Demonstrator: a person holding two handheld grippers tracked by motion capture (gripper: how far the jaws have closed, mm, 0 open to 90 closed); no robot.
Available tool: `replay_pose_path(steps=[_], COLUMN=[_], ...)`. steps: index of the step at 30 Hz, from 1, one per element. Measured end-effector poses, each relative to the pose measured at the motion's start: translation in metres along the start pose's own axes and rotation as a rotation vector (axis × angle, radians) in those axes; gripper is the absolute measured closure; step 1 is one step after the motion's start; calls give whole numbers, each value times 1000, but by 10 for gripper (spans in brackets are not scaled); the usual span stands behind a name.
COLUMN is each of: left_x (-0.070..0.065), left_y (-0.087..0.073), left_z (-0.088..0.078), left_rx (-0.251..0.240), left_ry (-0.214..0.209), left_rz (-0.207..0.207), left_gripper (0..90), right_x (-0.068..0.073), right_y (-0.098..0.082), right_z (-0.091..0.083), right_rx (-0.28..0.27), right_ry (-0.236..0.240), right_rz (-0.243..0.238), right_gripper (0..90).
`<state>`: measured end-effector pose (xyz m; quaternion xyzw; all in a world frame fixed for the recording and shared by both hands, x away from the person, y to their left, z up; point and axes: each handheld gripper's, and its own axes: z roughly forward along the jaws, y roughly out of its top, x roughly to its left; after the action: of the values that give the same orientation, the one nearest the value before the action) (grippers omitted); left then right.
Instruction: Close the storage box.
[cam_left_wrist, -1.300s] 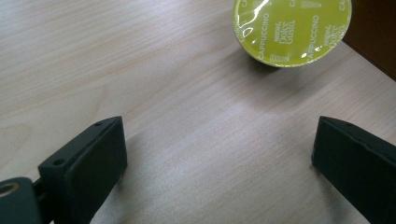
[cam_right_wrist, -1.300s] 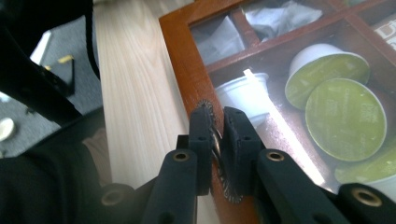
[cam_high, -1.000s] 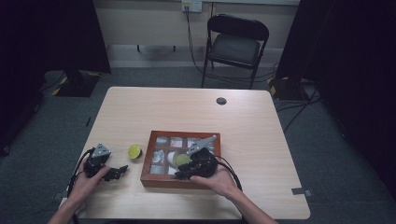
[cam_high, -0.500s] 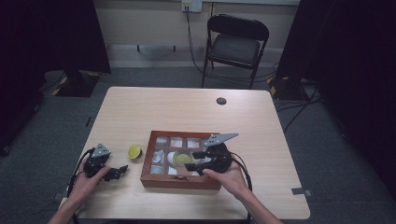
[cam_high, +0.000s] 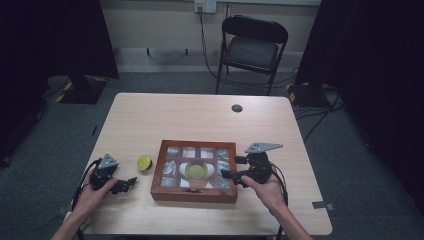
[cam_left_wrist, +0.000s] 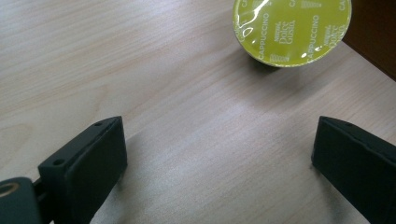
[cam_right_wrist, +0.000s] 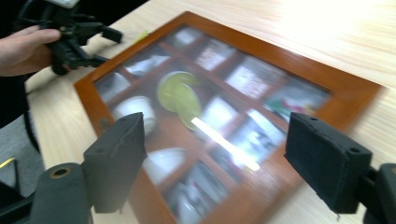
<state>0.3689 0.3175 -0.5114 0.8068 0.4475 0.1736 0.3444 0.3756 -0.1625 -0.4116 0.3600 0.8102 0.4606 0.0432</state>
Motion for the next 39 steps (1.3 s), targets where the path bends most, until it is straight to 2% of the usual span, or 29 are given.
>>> replay_pose_path(steps=[4, 12, 19, 27, 29, 32, 35, 37, 38, 39], left_x=[0, 0, 0, 0, 0, 0, 0, 0, 0, 0], left_y=[0, 0, 0, 0, 0, 1, 1, 1, 1, 1], left_z=[0, 0, 0, 0, 1, 1, 1, 1, 1, 1], left_rx=[0, 0, 0, 1, 9, 10, 10, 10, 10, 10], left_ry=[0, 1, 1, 2, 9, 9, 10, 9, 9, 10], left_rz=[0, 0, 0, 0, -19, -19, -19, -20, -19, -20], left_gripper=[29, 28, 28, 28, 6, 0, 0, 0, 0, 0], right_x=[-11, -32, -60, -88, -93, -100, -102, -102, -101, -100], right_y=[-7, -23, -41, -62, -68, -76, -81, -83, -85, -85], right_z=[-13, -31, -43, -43, -42, -37, -33, -31, -30, -30], right_rx=[-17, -18, 2, 56, 79, 137, 176, 184, 179, 177], right_ry=[-51, -154, -257, -343, -366, -396, -436, -460, -477, -486], right_rz=[29, 85, 151, 222, 236, 264, 261, 259, 235, 232], right_gripper=[184, 181, 168, 174, 174, 174, 174, 166, 166, 166])
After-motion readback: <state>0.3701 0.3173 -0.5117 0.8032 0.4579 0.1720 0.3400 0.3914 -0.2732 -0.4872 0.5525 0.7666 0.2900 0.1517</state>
